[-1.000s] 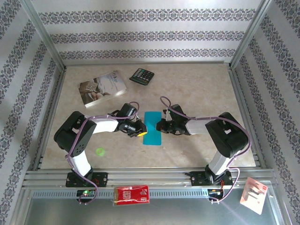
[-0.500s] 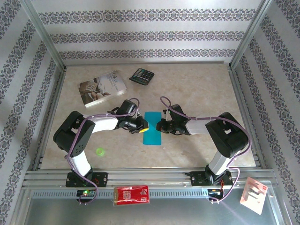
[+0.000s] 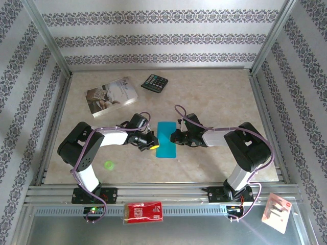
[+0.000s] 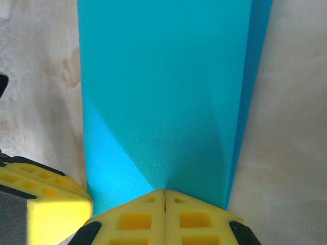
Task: Fold a paper plane with a square sheet of paper (pick it up from the middle)
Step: First fold the square sheet of paper in half at the center of the table, then first fold in half a square sheet of paper at the center of the table.
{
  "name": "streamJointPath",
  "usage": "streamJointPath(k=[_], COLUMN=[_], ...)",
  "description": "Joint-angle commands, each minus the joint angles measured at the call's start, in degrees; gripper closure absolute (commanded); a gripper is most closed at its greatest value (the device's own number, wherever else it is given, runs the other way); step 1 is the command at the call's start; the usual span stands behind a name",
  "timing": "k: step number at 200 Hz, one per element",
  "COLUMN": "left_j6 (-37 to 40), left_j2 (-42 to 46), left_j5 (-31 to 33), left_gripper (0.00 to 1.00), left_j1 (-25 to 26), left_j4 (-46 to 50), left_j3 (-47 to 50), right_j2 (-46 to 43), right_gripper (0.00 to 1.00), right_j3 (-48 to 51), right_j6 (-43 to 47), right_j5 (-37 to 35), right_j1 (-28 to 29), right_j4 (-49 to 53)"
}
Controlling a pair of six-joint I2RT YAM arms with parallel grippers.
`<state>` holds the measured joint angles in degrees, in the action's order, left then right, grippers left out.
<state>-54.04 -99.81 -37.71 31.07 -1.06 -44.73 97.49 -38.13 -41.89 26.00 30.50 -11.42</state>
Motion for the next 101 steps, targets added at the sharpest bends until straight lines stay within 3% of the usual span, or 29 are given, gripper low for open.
streamJointPath(k=[1,101], left_j6=[0.0,1.0], left_j2=[-0.1,0.8], left_j5=[0.0,-0.2], left_gripper=[0.94,0.95], left_j1=[0.3,0.6], left_j4=[-1.5,-2.2], left_j3=[0.5,1.3], right_j2=[3.4,3.5], right_gripper=[1.0,1.0], right_j3=[2.2,2.6], right_j6=[0.8,0.8], right_j5=[-5.3,-5.3], right_j1=[-0.6,-0.8], right_j4=[9.8,9.6])
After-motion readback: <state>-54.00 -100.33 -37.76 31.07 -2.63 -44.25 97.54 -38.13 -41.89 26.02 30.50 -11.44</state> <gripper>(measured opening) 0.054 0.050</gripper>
